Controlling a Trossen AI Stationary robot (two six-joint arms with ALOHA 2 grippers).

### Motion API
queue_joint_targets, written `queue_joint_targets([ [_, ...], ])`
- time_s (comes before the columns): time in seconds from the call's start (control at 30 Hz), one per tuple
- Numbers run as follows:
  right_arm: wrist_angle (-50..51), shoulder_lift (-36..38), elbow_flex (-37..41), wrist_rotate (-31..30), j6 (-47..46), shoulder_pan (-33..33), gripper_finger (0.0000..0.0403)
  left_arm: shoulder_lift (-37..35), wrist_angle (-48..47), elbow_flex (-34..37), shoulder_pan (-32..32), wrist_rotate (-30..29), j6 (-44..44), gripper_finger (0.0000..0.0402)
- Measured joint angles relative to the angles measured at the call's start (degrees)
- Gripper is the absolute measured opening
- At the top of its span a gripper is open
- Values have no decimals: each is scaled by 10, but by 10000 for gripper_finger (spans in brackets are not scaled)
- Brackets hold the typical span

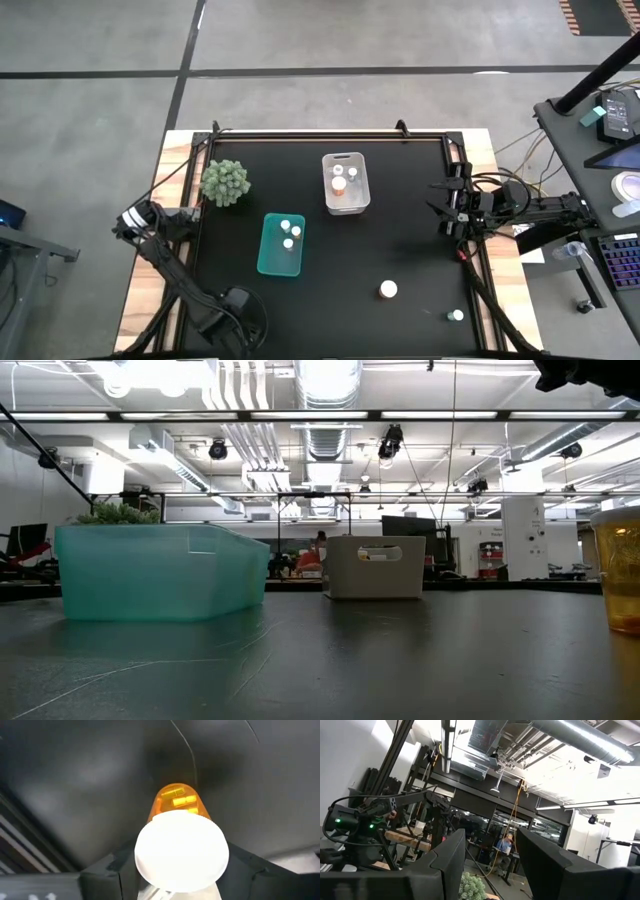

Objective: Pick and place medicine bottles into bin by pill shape (circle, oval)
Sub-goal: Put the bottom left orange pill bottle into the white bin

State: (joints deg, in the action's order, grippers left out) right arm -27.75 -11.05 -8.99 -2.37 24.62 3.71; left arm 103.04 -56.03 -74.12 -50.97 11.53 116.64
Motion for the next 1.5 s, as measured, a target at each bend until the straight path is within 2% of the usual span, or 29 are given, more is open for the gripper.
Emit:
queue_joint_targets([
  [0.2,0,0,0,0,0,0,171,0,-1,-27,25,7,-45,185],
  [0.47,0,0,0,0,0,0,171,-1,-2,-102,77,5,-131,186],
  [0.77,0,0,0,0,0,0,171,-1,1,-185,150,-84,-255,187],
  [0.93,0,0,0,0,0,0,171,-1,4,-219,203,-120,-365,187],
  [1.1,0,0,0,0,0,0,171,-1,1,-245,265,-122,-499,187],
  [1.5,-2,0,0,-1,0,0,171,0,4,-255,465,-133,-842,187],
])
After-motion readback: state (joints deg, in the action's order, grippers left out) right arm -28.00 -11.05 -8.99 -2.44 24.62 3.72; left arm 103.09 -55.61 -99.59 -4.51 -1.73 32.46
